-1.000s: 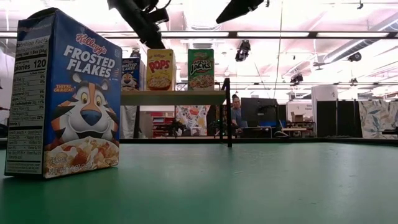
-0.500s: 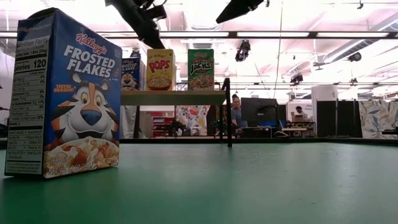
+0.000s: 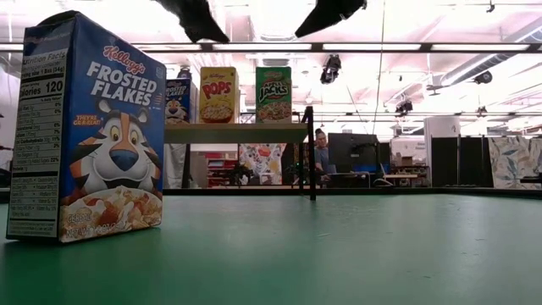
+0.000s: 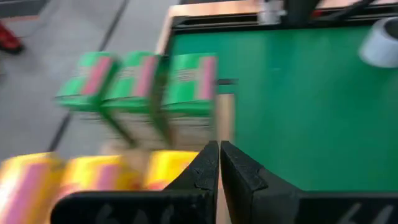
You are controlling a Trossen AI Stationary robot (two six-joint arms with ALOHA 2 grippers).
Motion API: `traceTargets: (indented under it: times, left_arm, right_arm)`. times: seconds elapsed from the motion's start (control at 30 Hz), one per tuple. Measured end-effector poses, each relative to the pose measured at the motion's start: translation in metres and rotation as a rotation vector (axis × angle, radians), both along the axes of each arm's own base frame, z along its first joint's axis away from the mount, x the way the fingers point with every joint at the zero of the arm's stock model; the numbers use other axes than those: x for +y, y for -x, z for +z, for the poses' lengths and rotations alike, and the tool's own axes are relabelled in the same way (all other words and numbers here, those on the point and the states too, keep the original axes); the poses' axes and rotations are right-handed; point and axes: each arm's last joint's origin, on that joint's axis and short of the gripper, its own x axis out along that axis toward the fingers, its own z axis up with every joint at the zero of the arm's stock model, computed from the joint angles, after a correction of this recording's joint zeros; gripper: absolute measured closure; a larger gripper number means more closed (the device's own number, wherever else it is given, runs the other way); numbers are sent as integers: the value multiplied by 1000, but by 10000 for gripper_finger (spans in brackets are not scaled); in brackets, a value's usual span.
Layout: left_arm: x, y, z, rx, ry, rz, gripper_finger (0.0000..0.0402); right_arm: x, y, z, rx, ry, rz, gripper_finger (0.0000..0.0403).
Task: Stack cereal on shelf
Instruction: Put the blue cereal box on the shelf aligned with the other blue cereal box
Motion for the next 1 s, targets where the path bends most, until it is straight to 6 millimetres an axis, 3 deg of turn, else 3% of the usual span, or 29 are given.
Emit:
traceTargets:
  times: [0.27, 0.37, 0.53, 0.67, 0.83, 1.0]
  left_arm:
    - [-61, -11, -4, 9, 158, -51, 402]
    - [-81, -11, -6, 48, 246, 16, 402]
    - [-111, -6, -16, 184, 543, 173, 402]
    - [-148, -5, -24, 285, 727, 307, 402]
    - [-199, -3, -29, 294, 817, 450, 402]
    - [-236, 1, -38, 251, 839, 614, 401]
  right_arm:
    - [11, 5, -26, -42, 17, 39, 394]
    - [12, 9, -38, -65, 21, 44, 394]
    - [14, 14, -51, -156, 56, 62, 394]
    - [16, 17, -57, -228, 77, 74, 394]
    - [18, 17, -63, -231, 71, 107, 394]
    - [20, 16, -64, -276, 61, 159, 394]
